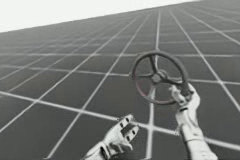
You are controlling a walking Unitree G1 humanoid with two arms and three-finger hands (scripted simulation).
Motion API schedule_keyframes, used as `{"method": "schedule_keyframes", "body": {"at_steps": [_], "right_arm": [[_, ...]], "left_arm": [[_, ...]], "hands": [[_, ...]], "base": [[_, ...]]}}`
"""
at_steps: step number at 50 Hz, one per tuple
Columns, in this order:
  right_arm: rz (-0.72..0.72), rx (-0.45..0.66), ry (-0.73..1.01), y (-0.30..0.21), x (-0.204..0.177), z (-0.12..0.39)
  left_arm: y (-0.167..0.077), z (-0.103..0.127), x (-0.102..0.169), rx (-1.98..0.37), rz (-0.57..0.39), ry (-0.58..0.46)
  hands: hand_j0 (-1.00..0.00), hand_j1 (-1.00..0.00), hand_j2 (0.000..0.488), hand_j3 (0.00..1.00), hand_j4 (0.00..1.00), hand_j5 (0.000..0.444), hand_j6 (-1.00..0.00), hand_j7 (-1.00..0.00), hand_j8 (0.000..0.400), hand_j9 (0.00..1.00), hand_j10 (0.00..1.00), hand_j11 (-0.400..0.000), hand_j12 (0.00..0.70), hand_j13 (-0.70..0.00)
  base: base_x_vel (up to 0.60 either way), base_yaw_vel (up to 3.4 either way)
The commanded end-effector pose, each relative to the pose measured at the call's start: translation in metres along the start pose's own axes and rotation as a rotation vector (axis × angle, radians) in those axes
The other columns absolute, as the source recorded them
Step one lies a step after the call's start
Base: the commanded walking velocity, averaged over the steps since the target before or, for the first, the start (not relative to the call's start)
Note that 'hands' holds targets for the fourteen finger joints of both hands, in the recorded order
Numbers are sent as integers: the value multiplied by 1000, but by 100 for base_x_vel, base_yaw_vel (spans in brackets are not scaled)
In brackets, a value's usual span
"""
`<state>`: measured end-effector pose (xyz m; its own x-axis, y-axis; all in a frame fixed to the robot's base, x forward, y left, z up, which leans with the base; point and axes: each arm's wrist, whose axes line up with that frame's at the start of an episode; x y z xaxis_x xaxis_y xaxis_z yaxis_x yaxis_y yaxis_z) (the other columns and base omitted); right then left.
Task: Pick up and drop off the object
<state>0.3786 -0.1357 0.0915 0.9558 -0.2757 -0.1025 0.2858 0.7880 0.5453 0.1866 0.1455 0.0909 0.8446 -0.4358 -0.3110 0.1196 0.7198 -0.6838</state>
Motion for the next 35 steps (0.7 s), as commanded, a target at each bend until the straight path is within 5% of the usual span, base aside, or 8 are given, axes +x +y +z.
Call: {"method": "schedule_keyframes", "body": {"at_steps": [1,35], "right_arm": [[22,-1,-29,9,0,7],[22,-1,-29,9,0,7]], "left_arm": [[2,0,-1,-12,-9,-9],[2,0,-1,-12,-9,-9]], "hands": [[0,0,0,1000,1000,0,0,0,0,1000,1000,-400,0,-700],[0,0,0,1000,1000,0,0,0,0,1000,1000,-400,0,-700]], "base": [[54,-11],[55,-9]]}}
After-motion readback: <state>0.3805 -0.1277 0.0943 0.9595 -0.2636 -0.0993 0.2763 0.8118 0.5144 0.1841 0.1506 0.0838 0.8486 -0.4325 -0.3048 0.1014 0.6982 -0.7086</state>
